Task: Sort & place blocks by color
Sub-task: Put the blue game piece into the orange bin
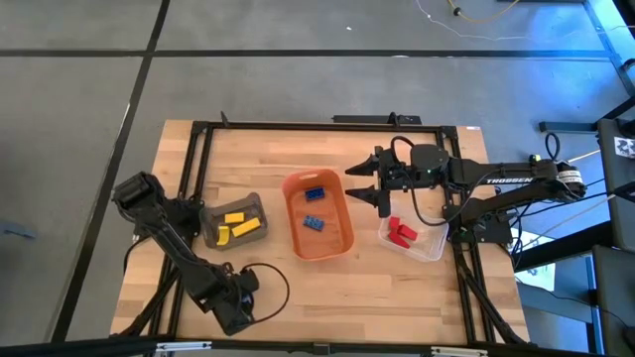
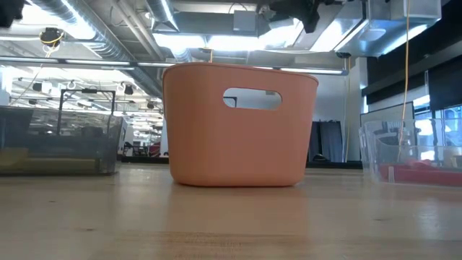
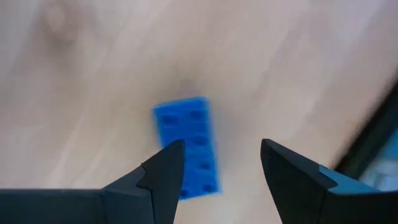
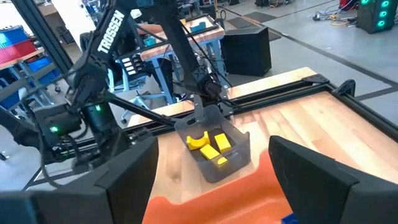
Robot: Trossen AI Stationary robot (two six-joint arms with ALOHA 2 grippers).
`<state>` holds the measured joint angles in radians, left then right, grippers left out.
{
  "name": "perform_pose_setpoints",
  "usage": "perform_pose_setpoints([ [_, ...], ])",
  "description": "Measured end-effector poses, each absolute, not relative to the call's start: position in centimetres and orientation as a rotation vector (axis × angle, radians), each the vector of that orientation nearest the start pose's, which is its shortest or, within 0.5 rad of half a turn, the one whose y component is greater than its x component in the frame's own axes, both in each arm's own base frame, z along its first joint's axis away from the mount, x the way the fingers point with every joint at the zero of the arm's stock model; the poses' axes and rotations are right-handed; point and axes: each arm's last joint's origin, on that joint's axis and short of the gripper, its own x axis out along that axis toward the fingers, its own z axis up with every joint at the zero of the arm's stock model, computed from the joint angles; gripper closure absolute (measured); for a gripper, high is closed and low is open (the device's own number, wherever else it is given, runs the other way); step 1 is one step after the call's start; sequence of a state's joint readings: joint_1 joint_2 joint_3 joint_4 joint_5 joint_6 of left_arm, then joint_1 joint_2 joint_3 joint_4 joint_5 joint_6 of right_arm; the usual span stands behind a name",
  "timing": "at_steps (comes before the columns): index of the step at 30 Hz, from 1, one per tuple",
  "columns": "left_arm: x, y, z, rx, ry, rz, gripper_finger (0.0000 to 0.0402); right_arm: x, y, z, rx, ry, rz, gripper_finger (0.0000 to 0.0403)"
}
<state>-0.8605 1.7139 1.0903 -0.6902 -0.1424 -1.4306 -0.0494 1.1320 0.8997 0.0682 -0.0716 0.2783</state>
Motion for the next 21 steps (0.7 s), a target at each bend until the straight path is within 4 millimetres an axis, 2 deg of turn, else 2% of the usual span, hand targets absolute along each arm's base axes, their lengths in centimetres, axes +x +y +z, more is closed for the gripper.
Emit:
perform_pose_setpoints([
  [4,20.2,-23.7,19.0,-0.580,1.270,0.280,0.0198,25.5,-1.1,32.9,0.288,0.166,-0.001,0.0097],
  [10,19.6,-24.2,19.0,-0.595,1.267,0.279,0.0198,25.5,-1.1,32.8,0.294,0.167,-0.002,0.0097],
  [17,19.9,-24.0,18.3,-0.593,1.232,0.366,0.0198,25.5,-1.1,32.8,0.281,0.164,-0.029,0.0097],
  [21,20.3,-24.0,17.4,-0.598,1.282,0.375,0.0198,25.5,-1.2,32.8,0.281,0.166,-0.033,0.0097],
])
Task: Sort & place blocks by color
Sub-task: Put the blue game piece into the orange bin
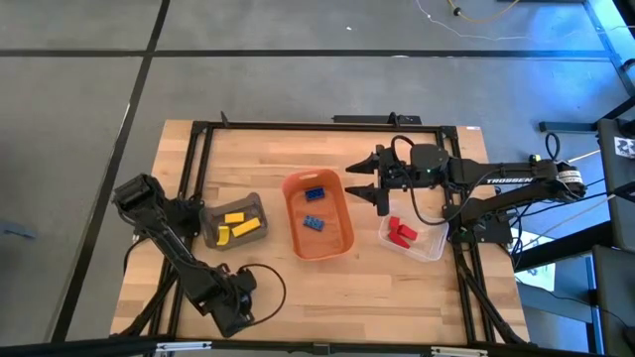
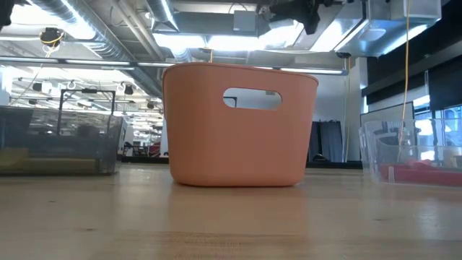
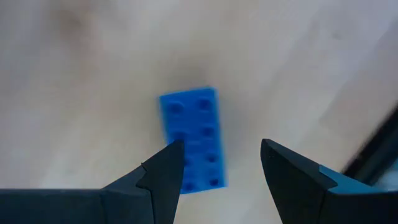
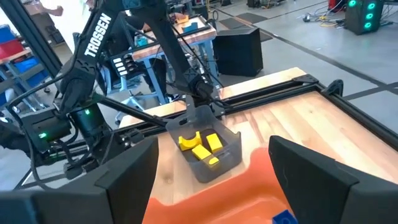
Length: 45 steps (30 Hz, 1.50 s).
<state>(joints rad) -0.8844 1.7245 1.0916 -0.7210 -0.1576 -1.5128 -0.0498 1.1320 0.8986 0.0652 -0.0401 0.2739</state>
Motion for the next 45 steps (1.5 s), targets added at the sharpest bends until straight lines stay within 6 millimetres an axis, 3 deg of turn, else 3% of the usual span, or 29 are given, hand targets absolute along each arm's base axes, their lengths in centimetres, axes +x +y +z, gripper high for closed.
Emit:
perform_pose_setpoints([
  [9,21.1,-24.5,15.8,-0.629,1.309,0.401,0.0198,25.4,-1.2,32.2,0.241,0.221,-0.067,0.0097],
  [17,21.1,-24.5,15.7,-0.667,1.284,0.443,0.0202,25.4,-1.2,32.2,0.241,0.226,-0.068,0.0097],
  [22,21.1,-24.5,15.6,-0.666,1.283,0.442,0.0251,25.4,-1.2,32.2,0.243,0.228,-0.068,0.0097],
  [29,21.2,-24.5,15.7,-0.643,1.255,0.429,0.0388,25.3,-1.3,31.9,0.270,0.258,-0.083,0.0097],
  [45,22.7,-21.2,17.3,-0.300,1.365,0.180,0.0401,25.3,-1.3,31.8,0.298,0.263,-0.097,0.0097],
])
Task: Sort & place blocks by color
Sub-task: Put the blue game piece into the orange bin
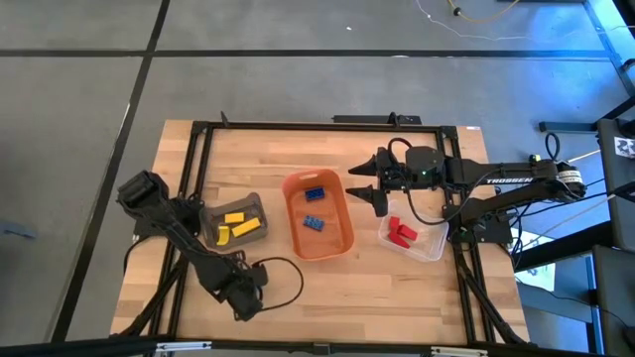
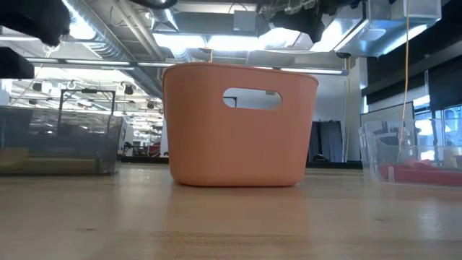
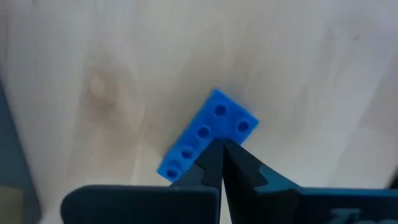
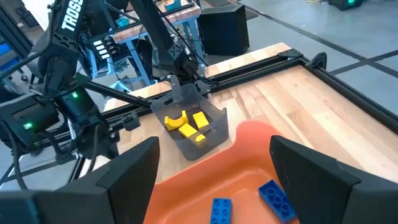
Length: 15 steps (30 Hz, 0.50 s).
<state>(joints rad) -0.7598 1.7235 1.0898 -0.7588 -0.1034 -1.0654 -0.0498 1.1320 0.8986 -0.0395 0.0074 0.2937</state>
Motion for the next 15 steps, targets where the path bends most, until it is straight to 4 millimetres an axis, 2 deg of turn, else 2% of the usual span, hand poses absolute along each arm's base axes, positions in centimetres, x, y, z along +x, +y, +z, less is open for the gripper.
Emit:
perform_pose_setpoints([
  [8,22.1,-20.6,18.6,-0.220,1.401,0.068,0.0386,25.3,-1.3,31.8,0.291,0.260,-0.096,0.0097],
  [15,22.9,-19.2,19.7,-0.173,1.432,-0.093,0.0311,25.3,-1.3,31.8,0.289,0.268,-0.096,0.0097],
])
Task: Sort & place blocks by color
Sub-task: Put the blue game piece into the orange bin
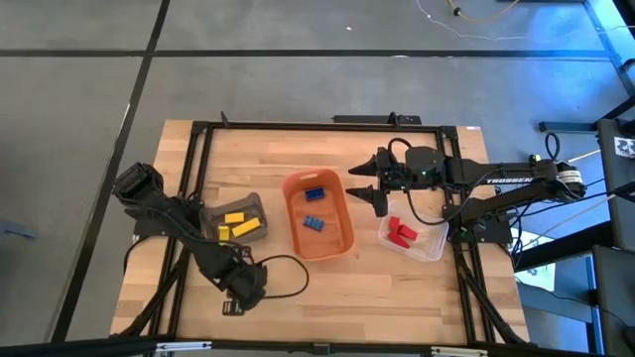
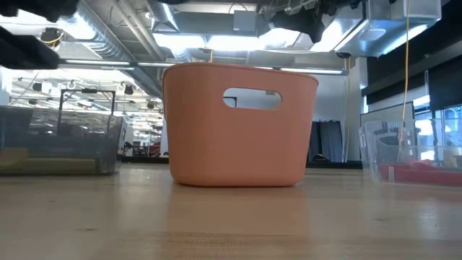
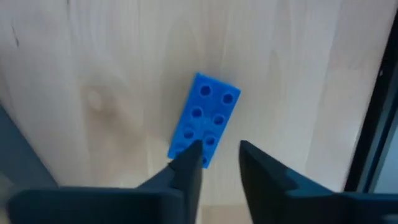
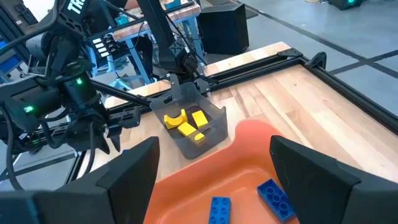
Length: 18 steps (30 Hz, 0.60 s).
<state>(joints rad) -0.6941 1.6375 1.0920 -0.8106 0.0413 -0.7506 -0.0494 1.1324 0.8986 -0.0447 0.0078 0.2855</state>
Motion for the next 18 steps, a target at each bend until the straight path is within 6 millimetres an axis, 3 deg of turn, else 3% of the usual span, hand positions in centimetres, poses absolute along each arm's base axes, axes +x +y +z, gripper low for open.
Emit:
perform_pose_setpoints([
  [9,23.9,-18.8,19.2,-0.073,1.410,-0.199,0.0198,25.3,-1.3,31.7,0.291,0.271,-0.096,0.0097],
  [18,24.5,-19.6,16.7,-0.016,1.459,-0.217,0.0181,25.3,-1.3,31.7,0.291,0.276,-0.097,0.0097],
])
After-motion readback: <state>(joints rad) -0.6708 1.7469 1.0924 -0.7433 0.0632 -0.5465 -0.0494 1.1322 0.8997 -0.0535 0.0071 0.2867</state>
